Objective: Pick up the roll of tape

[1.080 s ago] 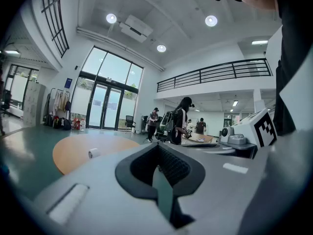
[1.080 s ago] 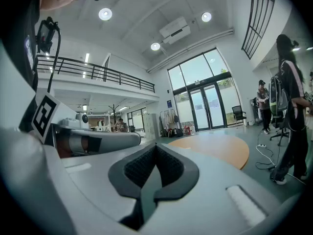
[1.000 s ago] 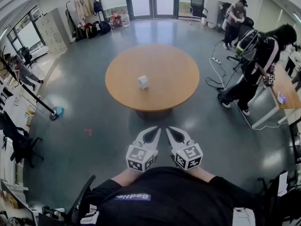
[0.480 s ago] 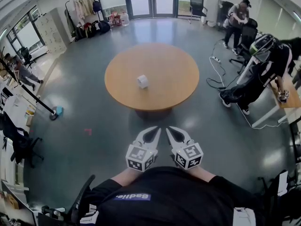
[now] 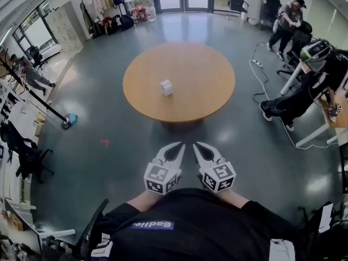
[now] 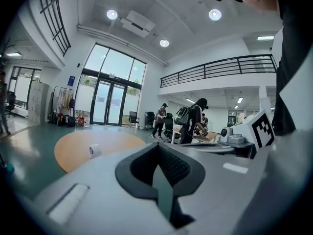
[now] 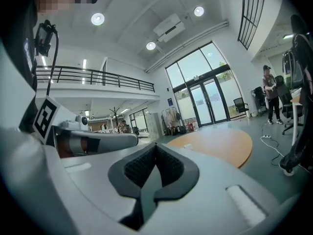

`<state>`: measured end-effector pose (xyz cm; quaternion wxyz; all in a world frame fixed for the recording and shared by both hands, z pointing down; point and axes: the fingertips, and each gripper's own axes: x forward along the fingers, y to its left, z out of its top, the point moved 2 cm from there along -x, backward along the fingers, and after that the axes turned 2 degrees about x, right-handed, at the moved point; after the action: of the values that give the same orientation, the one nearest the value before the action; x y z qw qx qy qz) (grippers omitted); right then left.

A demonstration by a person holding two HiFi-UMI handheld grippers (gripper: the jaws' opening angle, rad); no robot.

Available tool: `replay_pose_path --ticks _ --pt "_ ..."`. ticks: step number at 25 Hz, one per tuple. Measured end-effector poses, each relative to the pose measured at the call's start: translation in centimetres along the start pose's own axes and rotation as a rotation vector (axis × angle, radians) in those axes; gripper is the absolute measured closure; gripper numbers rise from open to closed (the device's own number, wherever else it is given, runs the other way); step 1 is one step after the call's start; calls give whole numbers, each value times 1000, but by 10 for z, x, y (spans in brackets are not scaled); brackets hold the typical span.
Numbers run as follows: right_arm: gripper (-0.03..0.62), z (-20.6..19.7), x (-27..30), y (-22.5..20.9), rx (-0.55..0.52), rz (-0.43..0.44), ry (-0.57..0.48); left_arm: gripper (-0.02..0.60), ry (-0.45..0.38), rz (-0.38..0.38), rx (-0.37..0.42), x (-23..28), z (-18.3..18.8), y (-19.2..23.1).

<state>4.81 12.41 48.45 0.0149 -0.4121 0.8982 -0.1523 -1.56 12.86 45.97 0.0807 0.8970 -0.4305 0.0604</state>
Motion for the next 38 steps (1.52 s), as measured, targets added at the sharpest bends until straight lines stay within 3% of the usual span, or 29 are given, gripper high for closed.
replay_pose_path --ticks 12,20,28,38 --pt "591 12 -18 -73 31 66 7 571 14 92 -3 59 5 -32" --pt "591 11 7 -93 32 81 36 571 11 115 -24 83 6 -8" --pt "591 18 71 -123 7 1 52 571 -19 65 -49 122 10 63" --pt "591 50 206 -120 -28 -63 72 571 -51 25 -78 153 46 211"
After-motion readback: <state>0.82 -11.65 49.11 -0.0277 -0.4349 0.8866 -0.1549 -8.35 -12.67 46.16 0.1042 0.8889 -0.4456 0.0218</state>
